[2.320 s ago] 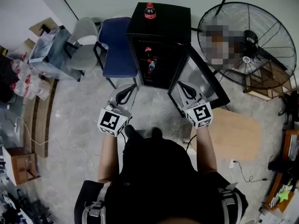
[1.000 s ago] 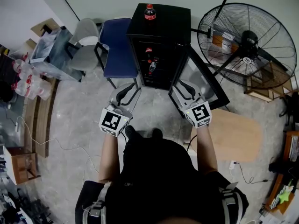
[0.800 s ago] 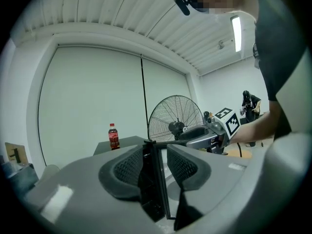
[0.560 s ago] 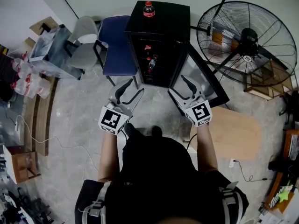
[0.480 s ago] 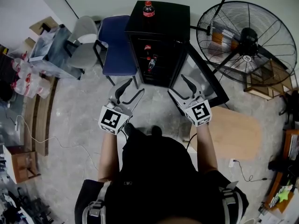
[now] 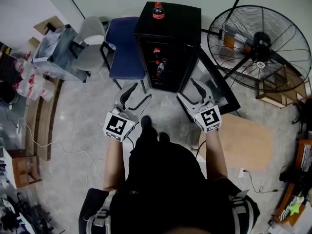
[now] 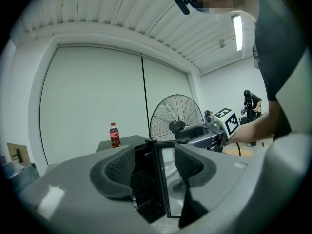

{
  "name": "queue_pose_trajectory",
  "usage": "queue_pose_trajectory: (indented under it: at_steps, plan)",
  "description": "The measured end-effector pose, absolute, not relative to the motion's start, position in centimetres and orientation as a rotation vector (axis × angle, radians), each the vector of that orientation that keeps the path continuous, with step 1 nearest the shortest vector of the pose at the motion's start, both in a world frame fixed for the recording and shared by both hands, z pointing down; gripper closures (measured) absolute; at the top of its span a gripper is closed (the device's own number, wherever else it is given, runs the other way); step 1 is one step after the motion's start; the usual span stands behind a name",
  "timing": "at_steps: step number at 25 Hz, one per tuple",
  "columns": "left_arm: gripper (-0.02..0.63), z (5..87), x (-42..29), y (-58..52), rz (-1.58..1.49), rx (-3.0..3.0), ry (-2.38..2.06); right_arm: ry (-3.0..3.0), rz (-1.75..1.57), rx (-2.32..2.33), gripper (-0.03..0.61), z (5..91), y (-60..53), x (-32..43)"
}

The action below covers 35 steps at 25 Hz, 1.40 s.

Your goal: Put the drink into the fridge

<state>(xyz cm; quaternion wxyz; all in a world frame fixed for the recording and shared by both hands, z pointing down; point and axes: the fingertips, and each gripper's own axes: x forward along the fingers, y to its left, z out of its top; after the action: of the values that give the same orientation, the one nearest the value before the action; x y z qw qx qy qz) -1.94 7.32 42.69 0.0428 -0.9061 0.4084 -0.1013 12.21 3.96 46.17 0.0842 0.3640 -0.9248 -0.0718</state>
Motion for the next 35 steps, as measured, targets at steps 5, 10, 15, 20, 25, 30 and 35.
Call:
queue_pose_trajectory:
  at_steps: [5, 10, 15, 20, 25, 30, 35]
  plan:
    - [0.362, 42.1, -2.7, 6.5, -0.314, -2.755, 1.264, -2.767, -0.219, 1.080, 0.279, 45.9, 3.1, 11.4]
    - [0.362, 41.7, -3.1, 5.2, -0.308, -2.755, 1.267, -2.765, -0.214, 1.085, 0.287, 45.6, 1.9, 11.0]
    - [0.362, 41.8, -3.5, 4.3, -0.301, -2.769, 1.248, -2.745, -0.214, 1.111, 0.289, 45.4, 1.0, 10.9]
    - [0.364, 41.8, -4.2, 2.5, -0.294, -2.782, 1.226, -2.734, -0.212, 1.134, 0.301, 45.1, -0.5, 10.3]
    - [0.364, 41.6, -4.7, 0.8, -0.282, -2.790, 1.198, -2.705, -0.214, 1.160, 0.313, 45.2, -2.0, 10.0]
    - [0.364, 41.8, -5.3, -1.3, -0.284, -2.806, 1.171, -2.694, -0.212, 1.192, 0.314, 45.1, -3.8, 9.6]
    - [0.364, 42.2, -6.0, -3.6, -0.297, -2.824, 1.143, -2.680, -0.209, 1.218, 0.314, 45.1, -5.7, 8.9]
